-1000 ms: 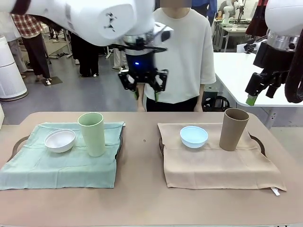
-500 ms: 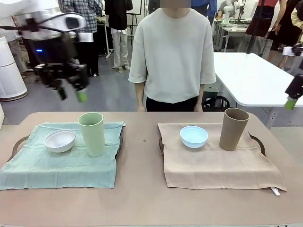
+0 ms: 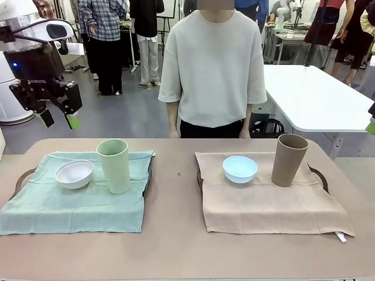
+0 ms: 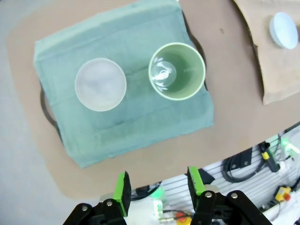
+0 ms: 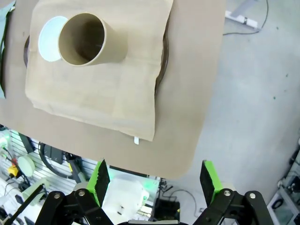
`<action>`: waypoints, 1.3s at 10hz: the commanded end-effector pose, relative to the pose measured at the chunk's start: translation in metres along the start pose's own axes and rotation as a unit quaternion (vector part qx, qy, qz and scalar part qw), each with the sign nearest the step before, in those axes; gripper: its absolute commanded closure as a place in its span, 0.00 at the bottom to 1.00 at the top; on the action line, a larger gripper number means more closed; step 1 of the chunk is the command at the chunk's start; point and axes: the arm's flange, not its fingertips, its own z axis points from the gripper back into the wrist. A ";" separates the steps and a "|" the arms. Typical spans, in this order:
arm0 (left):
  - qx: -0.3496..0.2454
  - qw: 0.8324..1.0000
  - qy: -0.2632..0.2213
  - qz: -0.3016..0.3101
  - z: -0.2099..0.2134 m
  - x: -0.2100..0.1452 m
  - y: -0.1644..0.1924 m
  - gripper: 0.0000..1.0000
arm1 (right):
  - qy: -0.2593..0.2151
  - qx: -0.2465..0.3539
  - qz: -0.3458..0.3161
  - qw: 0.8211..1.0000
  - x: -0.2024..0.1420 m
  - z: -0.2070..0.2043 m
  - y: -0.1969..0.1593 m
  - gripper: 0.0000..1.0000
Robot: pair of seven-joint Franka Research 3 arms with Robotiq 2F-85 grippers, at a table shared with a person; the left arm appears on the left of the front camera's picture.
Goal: Set up a tray with a mat and arrange the tableware.
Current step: Place the Picnic Bowl and Reusable plastic cup back onto the Handle tray in front of the human's position.
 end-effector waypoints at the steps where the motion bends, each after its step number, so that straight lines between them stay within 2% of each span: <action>1: -0.002 1.000 -0.001 0.007 0.001 0.000 0.008 0.35 | -0.002 0.001 -0.002 1.000 -0.001 0.001 -0.002 0.00; 2: 0.004 1.000 0.000 -0.017 -0.002 0.000 0.024 0.35 | 0.002 0.024 -0.008 1.000 -0.005 0.002 -0.012 0.00; 3: -0.020 0.999 -0.018 -0.023 0.000 -0.009 0.052 0.35 | -0.006 0.057 -0.023 0.998 -0.015 0.006 -0.037 0.00; 4: -0.046 0.998 -0.033 -0.018 0.005 -0.022 0.081 0.35 | -0.006 0.115 -0.032 0.993 -0.025 0.010 -0.063 0.00; 5: -0.114 0.991 -0.071 -0.011 0.006 -0.035 0.114 0.35 | -0.016 0.178 -0.038 0.983 -0.037 0.011 -0.093 0.00; 7: -0.229 0.966 -0.121 -0.005 -0.003 -0.054 0.166 0.35 | -0.031 0.283 -0.026 0.958 -0.055 0.007 -0.129 0.00; 9: -0.328 0.929 -0.172 -0.007 -0.009 -0.077 0.213 0.35 | -0.065 0.375 -0.023 0.924 -0.076 0.008 -0.161 0.00; 13: -0.394 0.890 -0.232 0.010 -0.017 -0.104 0.251 0.32 | -0.095 0.470 -0.007 0.878 -0.101 0.007 -0.197 0.00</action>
